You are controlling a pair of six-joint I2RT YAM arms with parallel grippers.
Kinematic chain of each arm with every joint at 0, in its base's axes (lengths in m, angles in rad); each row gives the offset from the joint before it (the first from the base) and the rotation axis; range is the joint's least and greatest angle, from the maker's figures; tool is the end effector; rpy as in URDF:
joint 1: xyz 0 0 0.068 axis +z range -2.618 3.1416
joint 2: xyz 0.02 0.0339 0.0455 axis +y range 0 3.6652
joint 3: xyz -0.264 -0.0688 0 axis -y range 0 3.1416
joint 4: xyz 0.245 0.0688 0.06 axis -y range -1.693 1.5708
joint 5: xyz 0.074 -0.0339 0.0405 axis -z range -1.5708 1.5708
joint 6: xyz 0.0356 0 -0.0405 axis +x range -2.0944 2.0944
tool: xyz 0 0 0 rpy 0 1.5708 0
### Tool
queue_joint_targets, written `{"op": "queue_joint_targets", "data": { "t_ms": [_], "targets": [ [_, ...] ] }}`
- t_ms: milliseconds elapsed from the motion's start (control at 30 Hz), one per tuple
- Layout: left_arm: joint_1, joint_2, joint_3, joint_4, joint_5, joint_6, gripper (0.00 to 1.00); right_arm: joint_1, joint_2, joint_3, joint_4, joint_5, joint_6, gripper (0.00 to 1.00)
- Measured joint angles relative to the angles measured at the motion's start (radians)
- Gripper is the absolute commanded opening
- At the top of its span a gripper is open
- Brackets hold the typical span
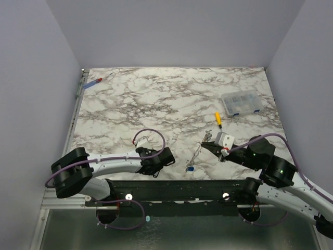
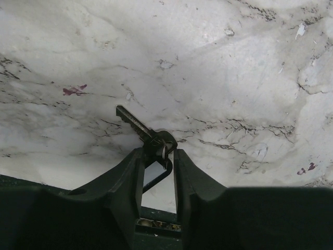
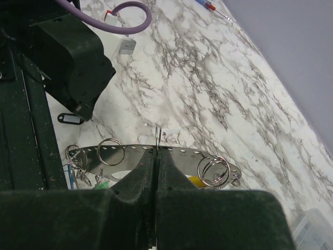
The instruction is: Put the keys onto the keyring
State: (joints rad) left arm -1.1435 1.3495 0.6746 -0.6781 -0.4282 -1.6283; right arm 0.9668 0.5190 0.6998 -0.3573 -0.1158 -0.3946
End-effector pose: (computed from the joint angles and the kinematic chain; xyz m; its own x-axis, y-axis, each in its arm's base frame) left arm 0.1021 -0.1885 0.1610 -0.7662 -0.5090 -0.3923 -0.4494 0.8608 -0.2390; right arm 0.0697 0.1082 0.3283 0.2471 -0.3143 -0.9166 -0.8527 0.3788 -0.3597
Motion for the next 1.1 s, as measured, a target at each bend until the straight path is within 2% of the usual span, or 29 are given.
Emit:
{"op": "queue_joint_targets", "data": {
  "t_ms": [133,300,767,1100],
  "targets": [
    [-0.004,0.037,0.028,-0.002,-0.003,0.024,0.26,0.000,-0.011,-0.005,0.000,0.003,0.000,0.00],
    [-0.004,0.061,0.050,-0.004,-0.003,0.051,0.31,0.000,-0.016,-0.006,-0.002,0.008,0.000,0.00],
    [-0.011,0.135,0.168,-0.049,-0.007,0.140,0.31,0.000,-0.016,-0.006,-0.003,0.011,0.000,0.01],
    [-0.011,0.141,0.173,-0.073,-0.011,0.154,0.31,0.000,-0.016,-0.007,-0.003,0.011,-0.001,0.01]
  ]
}}
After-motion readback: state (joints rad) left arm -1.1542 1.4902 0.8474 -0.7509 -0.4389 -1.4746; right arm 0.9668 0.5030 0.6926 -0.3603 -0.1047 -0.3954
